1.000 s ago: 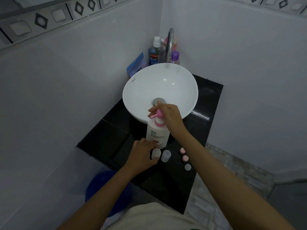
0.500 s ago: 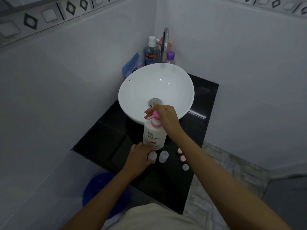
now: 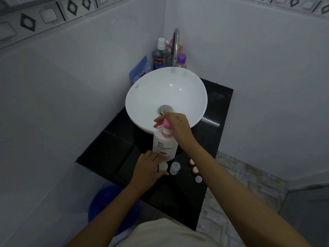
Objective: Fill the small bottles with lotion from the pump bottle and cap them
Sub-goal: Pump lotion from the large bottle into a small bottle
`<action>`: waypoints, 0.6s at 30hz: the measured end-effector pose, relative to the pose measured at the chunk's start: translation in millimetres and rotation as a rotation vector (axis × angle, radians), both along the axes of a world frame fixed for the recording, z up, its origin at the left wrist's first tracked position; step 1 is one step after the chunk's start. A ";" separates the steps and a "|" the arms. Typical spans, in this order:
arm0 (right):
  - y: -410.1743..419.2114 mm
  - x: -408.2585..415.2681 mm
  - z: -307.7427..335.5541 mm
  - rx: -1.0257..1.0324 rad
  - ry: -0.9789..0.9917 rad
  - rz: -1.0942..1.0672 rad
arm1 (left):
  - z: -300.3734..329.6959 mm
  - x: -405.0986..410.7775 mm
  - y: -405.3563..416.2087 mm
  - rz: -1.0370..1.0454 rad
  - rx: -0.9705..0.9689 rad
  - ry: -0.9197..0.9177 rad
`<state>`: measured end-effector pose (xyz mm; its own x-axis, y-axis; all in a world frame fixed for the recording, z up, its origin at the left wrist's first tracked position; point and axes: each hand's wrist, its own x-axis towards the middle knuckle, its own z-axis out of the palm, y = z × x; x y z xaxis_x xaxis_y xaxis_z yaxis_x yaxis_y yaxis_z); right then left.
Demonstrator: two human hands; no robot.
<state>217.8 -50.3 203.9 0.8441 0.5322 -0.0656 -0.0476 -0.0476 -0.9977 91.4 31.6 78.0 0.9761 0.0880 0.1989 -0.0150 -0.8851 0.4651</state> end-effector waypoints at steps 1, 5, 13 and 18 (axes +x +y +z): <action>0.0 -0.3 -0.1 -0.003 -0.003 0.000 | 1.9 0.8 -2.3 -0.028 0.030 -0.050; 0.7 -0.9 0.7 -0.005 0.014 -0.005 | 6.6 10.1 -17.4 -0.182 0.120 -0.035; -0.7 -2.1 3.1 0.003 0.006 -0.007 | 9.9 24.0 -33.2 -0.233 0.256 0.253; 0.0 -2.9 3.4 -0.007 0.006 -0.013 | 7.9 17.2 -32.5 -0.169 0.050 0.106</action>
